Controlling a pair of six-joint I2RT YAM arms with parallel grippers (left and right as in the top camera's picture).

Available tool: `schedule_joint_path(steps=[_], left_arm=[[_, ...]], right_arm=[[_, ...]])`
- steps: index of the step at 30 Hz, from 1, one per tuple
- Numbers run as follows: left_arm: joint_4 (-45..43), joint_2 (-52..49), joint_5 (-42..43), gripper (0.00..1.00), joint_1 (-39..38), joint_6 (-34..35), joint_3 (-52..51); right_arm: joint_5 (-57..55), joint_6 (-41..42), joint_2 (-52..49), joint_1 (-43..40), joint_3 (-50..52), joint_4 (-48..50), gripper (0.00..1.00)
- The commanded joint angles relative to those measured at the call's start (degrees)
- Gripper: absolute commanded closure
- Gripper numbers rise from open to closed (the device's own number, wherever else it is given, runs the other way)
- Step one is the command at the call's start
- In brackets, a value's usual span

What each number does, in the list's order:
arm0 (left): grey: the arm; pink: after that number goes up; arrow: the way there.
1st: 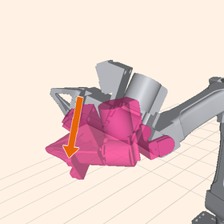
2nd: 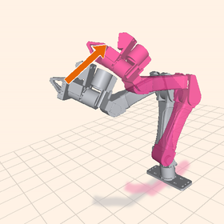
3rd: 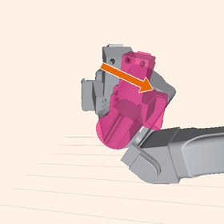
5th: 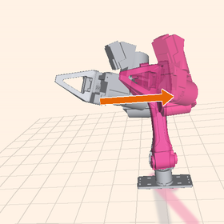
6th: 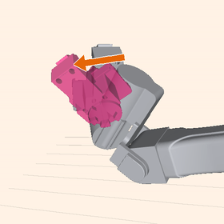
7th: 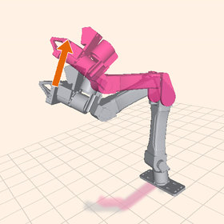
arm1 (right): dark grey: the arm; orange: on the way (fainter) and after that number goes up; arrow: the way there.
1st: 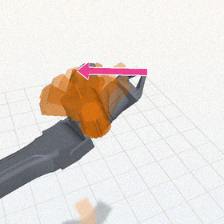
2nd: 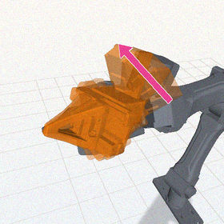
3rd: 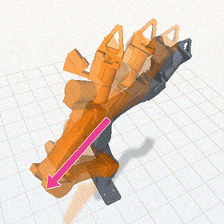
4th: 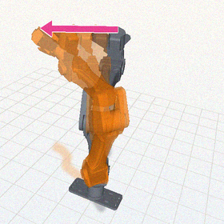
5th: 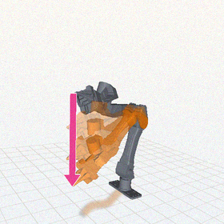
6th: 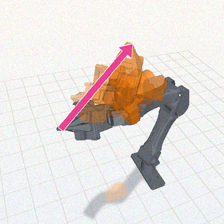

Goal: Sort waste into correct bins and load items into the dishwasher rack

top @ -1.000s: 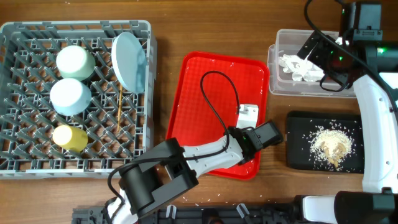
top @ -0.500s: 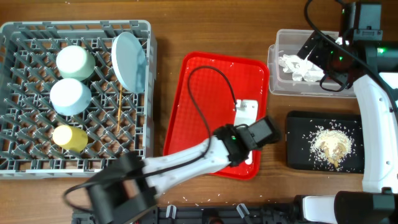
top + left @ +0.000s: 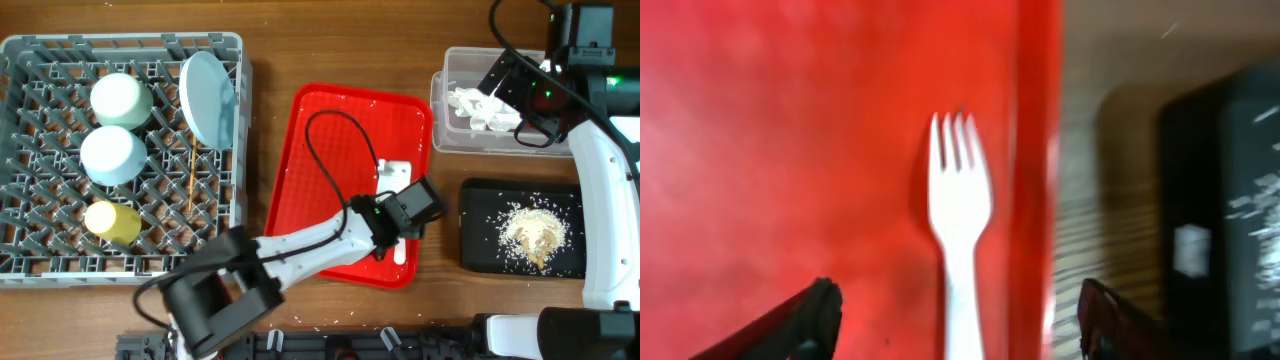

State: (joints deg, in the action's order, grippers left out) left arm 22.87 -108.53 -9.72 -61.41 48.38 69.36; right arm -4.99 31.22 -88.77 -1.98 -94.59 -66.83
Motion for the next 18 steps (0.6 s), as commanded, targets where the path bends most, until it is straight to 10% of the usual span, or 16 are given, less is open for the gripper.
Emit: schedule_joint_path(steps=[1, 6, 18], left_arm=[[4.0, -1.8, 8.3, 0.41, -1.4, 0.1, -0.5], [7.3, -1.7, 14.3, 0.50, -2.7, 4.0, -0.5], [6.7, -9.4, -3.9, 0.53, -6.6, 5.9, -0.5]], right_arm=[[-0.5, 0.4, -0.3, 0.0, -0.2, 0.2, 0.00], [-0.5, 0.4, -0.3, 0.0, -0.2, 0.2, 0.00], [-0.5, 0.4, -0.3, 0.0, -0.2, 0.2, 0.00]])
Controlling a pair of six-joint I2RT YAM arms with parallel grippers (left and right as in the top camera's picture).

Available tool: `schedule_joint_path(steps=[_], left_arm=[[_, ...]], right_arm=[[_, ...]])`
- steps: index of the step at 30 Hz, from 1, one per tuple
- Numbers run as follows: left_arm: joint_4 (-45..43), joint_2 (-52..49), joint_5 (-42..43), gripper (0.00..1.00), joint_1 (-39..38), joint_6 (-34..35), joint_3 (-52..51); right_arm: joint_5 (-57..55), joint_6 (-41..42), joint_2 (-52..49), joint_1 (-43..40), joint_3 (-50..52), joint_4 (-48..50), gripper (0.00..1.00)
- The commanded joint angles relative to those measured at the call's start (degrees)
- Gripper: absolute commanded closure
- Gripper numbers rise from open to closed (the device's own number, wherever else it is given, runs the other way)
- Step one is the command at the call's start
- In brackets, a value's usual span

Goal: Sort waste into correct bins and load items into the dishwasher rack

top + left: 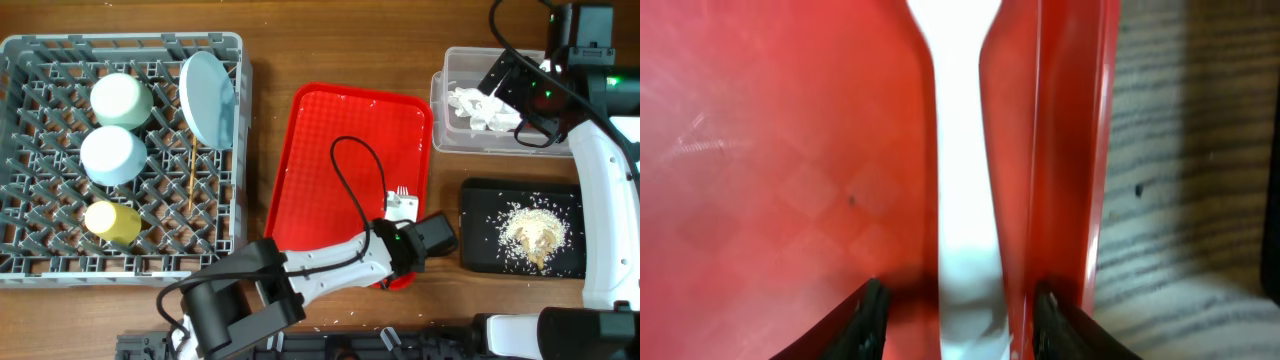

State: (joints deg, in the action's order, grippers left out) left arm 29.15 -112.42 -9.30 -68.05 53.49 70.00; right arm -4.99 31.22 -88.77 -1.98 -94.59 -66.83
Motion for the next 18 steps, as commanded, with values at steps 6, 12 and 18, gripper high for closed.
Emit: schedule_joint_path(steps=[6, 12, 18], left_arm=[[0.5, -6.8, -4.3, 0.65, 0.1, -0.6, -1.1], [3.7, -6.8, -6.9, 0.68, 0.1, -3.4, -1.0], [7.6, -6.8, -12.8, 0.72, 0.1, -3.8, 1.6]], right_arm=[[-0.5, 0.4, -0.3, 0.0, -0.2, 0.2, 0.00], [-0.5, 0.4, -0.3, 0.0, -0.2, 0.2, 0.00], [-0.5, 0.4, -0.3, 0.0, -0.2, 0.2, 0.00]])
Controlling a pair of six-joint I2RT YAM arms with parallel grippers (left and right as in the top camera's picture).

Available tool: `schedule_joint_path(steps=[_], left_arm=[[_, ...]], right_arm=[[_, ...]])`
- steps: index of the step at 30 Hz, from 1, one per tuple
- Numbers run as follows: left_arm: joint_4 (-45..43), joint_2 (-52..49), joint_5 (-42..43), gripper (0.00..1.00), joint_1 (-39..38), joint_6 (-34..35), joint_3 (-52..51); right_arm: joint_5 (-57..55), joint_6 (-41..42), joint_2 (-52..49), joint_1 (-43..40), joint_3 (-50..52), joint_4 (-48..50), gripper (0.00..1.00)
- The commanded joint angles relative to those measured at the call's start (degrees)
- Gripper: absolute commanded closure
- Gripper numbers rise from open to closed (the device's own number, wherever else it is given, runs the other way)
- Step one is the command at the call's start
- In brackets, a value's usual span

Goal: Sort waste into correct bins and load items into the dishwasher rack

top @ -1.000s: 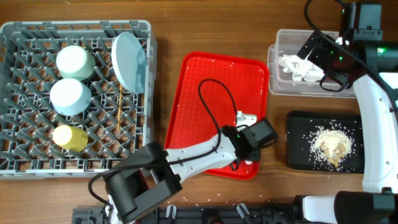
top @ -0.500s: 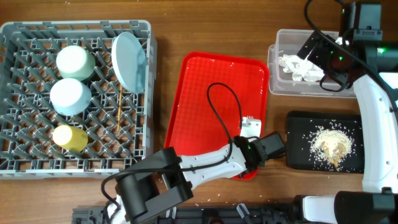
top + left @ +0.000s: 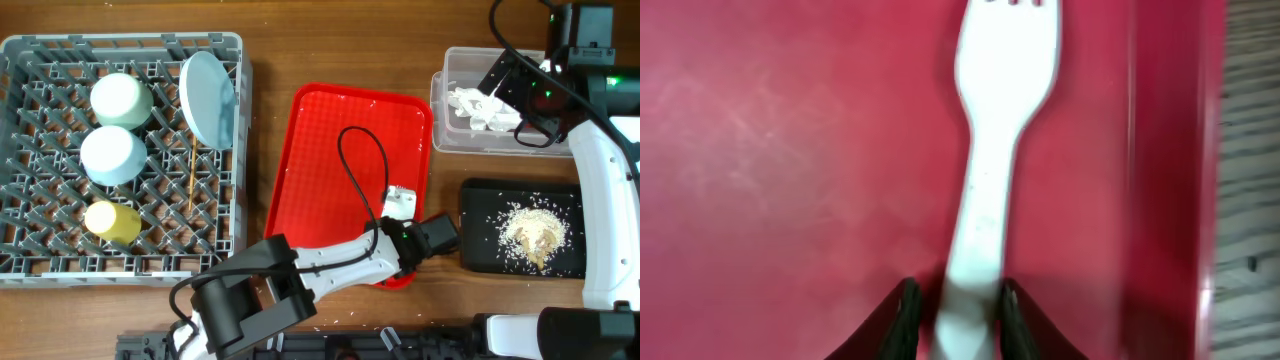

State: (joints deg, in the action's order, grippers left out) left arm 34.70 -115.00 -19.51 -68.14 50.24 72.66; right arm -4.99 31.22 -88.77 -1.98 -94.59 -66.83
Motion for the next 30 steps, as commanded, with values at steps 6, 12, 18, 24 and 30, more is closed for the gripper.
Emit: schedule_joint_path(steps=[6, 12, 18, 24, 30], left_arm=[[-1.7, -4.4, 6.7, 0.71, 0.1, -0.5, -1.1], [-0.9, -6.5, 8.8, 0.71, 0.1, -0.5, -1.2], [-0.8, -6.0, 8.8, 0.86, 0.1, -0.5, -1.2], [1.0, -1.6, 8.8, 0.85, 0.2, -0.5, -1.0], [2.3, 6.1, 8.7, 0.84, 0.2, -0.6, -1.0]], right_arm=[[-0.5, 0.5, -0.3, 0.0, -0.2, 0.2, 0.00], [-0.5, 0.4, -0.3, 0.0, -0.2, 0.2, 0.00], [-0.5, 0.4, -0.3, 0.0, -0.2, 0.2, 0.00], [-0.5, 0.4, -0.3, 0.0, -0.2, 0.2, 0.00], [-0.5, 0.4, -0.3, 0.0, -0.2, 0.2, 0.00]])
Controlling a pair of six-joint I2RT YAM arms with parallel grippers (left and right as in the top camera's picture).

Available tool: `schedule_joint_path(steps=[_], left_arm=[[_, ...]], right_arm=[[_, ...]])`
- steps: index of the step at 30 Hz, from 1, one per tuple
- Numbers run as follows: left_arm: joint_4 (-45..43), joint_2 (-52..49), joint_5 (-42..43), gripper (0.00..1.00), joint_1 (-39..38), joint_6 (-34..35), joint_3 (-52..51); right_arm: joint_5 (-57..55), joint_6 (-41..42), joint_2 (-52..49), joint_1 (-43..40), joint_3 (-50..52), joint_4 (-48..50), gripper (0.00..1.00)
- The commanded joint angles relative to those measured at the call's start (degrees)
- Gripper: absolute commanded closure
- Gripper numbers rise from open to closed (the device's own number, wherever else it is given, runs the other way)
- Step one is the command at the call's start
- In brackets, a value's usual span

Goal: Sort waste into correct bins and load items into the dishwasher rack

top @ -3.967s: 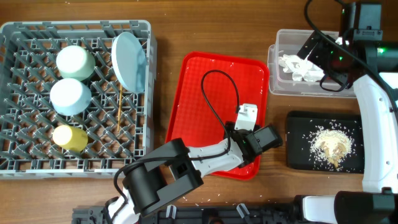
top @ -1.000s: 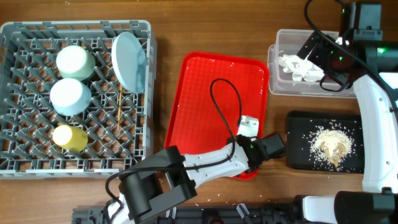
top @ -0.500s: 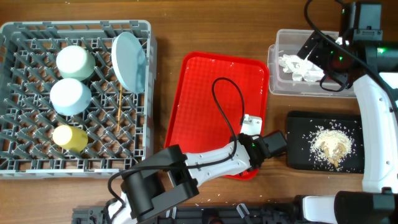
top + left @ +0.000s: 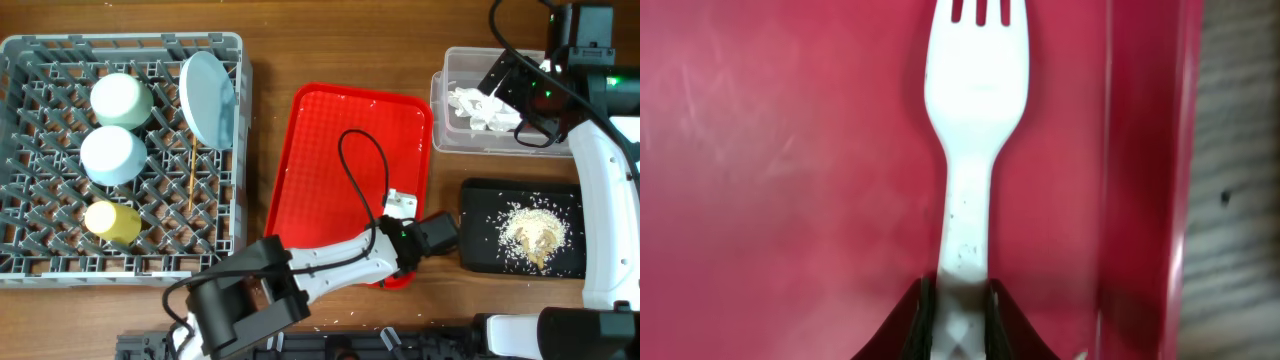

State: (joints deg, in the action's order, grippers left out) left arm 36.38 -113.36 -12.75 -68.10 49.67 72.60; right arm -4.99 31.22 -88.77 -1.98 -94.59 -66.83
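Note:
A white plastic fork (image 4: 975, 90) lies on the red tray (image 4: 790, 150), close to its right rim, tines pointing away from the camera. My left gripper (image 4: 960, 318) is shut on the fork's handle, both jaws pressed against it. From overhead the fork (image 4: 400, 204) shows at the tray's lower right with the left gripper (image 4: 405, 224) just behind it. My right gripper (image 4: 498, 78) hangs over the clear bin (image 4: 445, 110); whether its jaws are open or shut does not show.
The grey dishwasher rack (image 4: 40, 265) at left holds two pale cups, a yellow cup, a blue plate and a thin stick. The clear bin holds white crumpled waste (image 4: 480, 108). A black tray (image 4: 475, 250) with rice scraps sits right of the red tray (image 4: 330, 150).
The left jaws, which stood close on either side of the fork's handle, now press on it. The fork sits straighter in the wrist view. The right arm has not moved.
First my left gripper stood wide open over the fork near the tray's right rim. Then it was low with the handle between its open jaws, then the jaws were narrowed beside the handle. Now they grip it. The right arm stayed over the clear bin.

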Motion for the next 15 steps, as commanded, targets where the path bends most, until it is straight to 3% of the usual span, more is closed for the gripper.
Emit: schedule_joint_path(steps=[1, 8, 15], left_arm=[[0.8, 5.6, 1.8, 0.84, 0.2, 0.0, -0.9], [6.8, 16.8, 1.8, 0.82, 5.6, 0.0, -0.9], [21.8, 30.7, 1.8, 0.83, 21.7, -13.5, -0.9]], right_arm=[[-0.5, 0.5, -0.3, 0.0, -0.2, 0.2, 0.00], [-0.5, 0.4, -0.3, 0.0, -0.2, 0.2, 0.00], [-0.5, 0.4, -0.3, 0.0, -0.2, 0.2, 0.00]])
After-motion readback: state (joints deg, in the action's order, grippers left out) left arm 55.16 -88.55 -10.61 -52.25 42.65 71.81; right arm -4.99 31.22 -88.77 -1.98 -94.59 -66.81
